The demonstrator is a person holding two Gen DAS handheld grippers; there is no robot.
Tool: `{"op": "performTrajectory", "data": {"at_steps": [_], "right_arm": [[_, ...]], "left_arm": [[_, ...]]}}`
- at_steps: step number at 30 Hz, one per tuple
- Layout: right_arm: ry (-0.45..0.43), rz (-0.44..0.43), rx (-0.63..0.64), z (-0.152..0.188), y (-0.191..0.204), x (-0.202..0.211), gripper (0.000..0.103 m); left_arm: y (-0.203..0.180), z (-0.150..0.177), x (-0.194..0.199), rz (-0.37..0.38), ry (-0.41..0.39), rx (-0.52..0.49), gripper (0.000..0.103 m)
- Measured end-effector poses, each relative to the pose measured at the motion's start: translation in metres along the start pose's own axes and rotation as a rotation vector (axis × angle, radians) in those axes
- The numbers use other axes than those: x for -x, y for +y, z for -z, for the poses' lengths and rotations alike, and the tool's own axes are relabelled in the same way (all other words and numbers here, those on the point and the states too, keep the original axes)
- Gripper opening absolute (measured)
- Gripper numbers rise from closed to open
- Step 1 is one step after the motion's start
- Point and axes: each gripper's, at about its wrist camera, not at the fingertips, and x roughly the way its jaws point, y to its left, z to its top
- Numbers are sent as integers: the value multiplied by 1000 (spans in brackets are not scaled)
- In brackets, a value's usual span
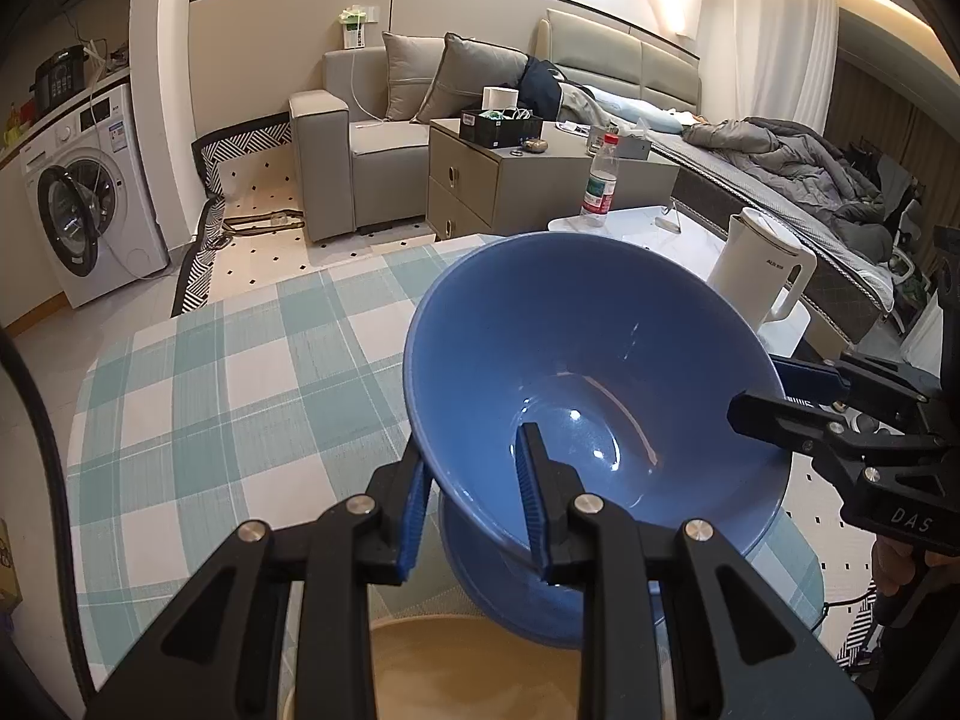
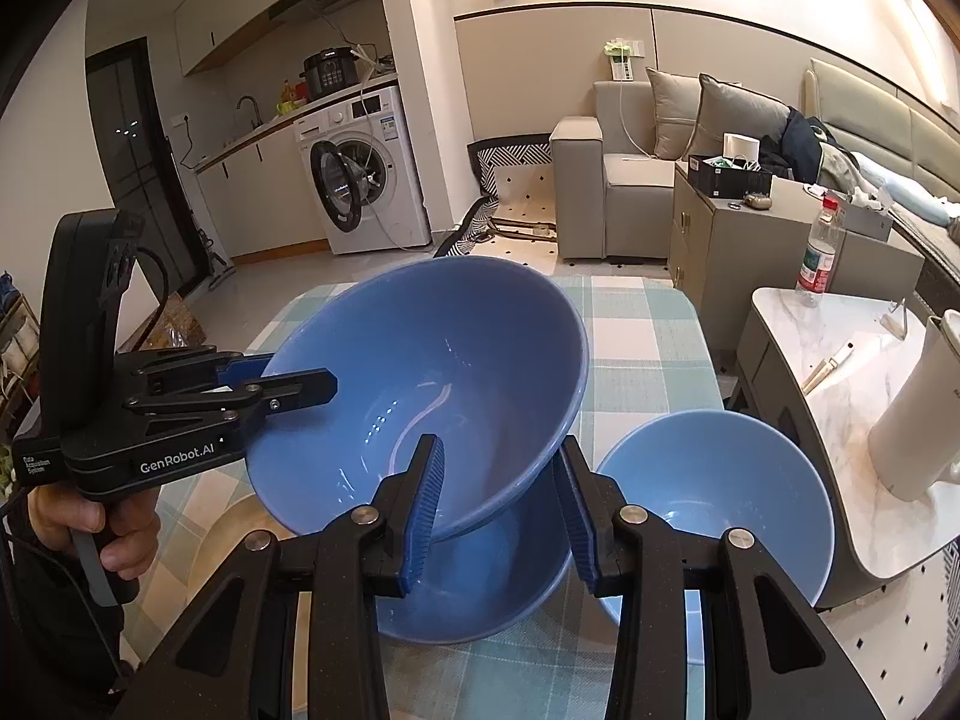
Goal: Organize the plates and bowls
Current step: 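Lower the held blue bowl into the other blue bowl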
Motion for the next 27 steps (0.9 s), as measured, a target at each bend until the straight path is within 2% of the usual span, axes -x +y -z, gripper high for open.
{"op": "performTrajectory", "data": {"at_steps": [27], "right_arm": [[53,-12,-29,29,-7,-15,39]], "left_arm": [[-4,21,-9,5,40,-13,25]]}}
